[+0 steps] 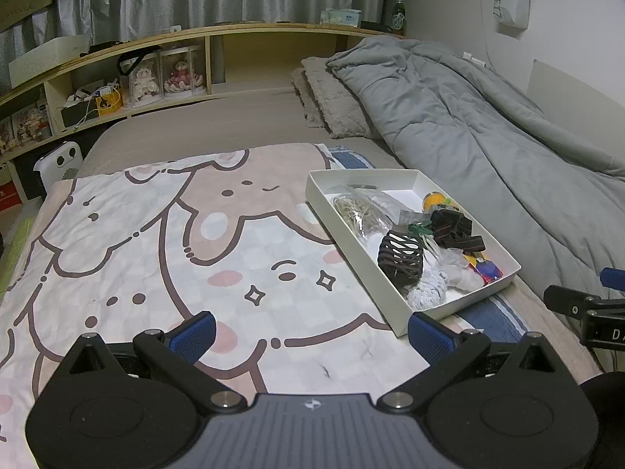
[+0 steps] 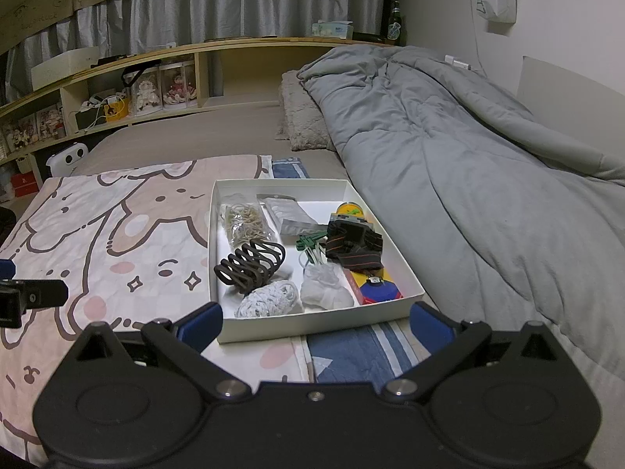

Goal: Organize objects

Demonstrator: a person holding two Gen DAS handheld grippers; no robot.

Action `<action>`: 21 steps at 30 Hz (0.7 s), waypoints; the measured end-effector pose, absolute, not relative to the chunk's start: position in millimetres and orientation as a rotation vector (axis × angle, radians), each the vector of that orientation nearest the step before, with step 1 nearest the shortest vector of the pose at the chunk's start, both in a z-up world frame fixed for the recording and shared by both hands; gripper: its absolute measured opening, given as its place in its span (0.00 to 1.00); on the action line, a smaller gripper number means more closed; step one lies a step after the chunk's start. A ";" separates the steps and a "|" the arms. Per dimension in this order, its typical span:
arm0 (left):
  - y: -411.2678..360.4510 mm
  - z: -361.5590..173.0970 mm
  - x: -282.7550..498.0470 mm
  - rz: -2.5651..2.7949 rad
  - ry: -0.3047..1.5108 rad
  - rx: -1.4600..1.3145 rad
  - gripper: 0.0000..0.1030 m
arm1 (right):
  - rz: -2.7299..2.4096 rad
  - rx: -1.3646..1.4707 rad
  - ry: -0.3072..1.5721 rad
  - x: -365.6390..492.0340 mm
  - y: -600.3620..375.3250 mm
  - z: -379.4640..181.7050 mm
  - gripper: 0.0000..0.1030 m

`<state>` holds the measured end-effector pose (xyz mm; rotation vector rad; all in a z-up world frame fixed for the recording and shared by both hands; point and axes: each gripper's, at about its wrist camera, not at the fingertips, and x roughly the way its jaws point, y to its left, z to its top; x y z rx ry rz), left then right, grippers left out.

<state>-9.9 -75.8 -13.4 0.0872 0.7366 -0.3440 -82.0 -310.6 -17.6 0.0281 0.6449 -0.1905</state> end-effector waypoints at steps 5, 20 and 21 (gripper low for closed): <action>-78.1 -13.7 -11.2 -0.346 0.737 0.090 1.00 | -0.190 0.029 0.645 -81.7 -310.7 -17.4 1.00; -78.8 -14.8 -11.6 -0.347 0.737 0.091 1.00 | -0.192 0.030 0.646 -83.0 -312.2 -18.0 1.00; -79.0 -14.8 -11.7 -0.346 0.738 0.091 1.00 | -0.191 0.029 0.646 -82.4 -312.1 -17.7 1.00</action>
